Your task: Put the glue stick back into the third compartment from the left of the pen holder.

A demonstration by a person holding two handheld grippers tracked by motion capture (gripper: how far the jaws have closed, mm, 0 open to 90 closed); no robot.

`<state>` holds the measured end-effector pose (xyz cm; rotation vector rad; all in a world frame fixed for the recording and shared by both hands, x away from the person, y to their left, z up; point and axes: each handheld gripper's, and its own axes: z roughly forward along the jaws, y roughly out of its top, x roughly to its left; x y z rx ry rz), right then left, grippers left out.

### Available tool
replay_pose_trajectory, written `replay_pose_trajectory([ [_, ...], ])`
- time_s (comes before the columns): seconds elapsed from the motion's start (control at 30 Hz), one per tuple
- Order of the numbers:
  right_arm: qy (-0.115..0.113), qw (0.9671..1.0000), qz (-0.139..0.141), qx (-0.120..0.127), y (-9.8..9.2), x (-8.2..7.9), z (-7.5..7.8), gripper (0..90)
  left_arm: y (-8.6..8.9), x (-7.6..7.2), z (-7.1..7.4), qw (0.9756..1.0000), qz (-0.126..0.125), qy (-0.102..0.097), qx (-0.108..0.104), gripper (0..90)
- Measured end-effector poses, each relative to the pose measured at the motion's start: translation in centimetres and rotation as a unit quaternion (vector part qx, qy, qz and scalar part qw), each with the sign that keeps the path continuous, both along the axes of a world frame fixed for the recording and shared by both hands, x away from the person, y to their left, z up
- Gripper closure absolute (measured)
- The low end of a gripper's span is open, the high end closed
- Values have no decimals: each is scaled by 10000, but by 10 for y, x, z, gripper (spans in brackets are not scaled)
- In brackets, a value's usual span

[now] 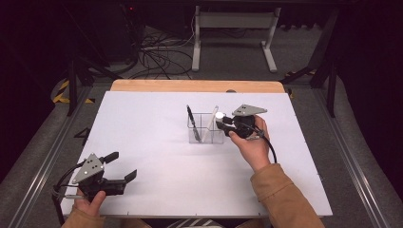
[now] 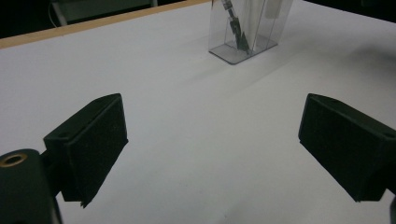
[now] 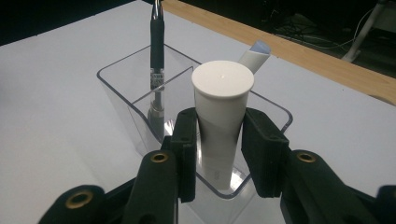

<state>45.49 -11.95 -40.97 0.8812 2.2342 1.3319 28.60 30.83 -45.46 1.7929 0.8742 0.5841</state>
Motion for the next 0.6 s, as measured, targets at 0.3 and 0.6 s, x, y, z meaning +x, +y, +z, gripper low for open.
replay_pose_trajectory([
  [0.3, 68, 9999, -72, -50, -1, -1, -2, 562, 0, 0, 0, 10000, -3, 0, -9, 87],
  [0.6, -473, 9987, -191, 86, -9, -15, 12, 330, 0, 0, 0, 10000, 0, 0, -9, 87],
])
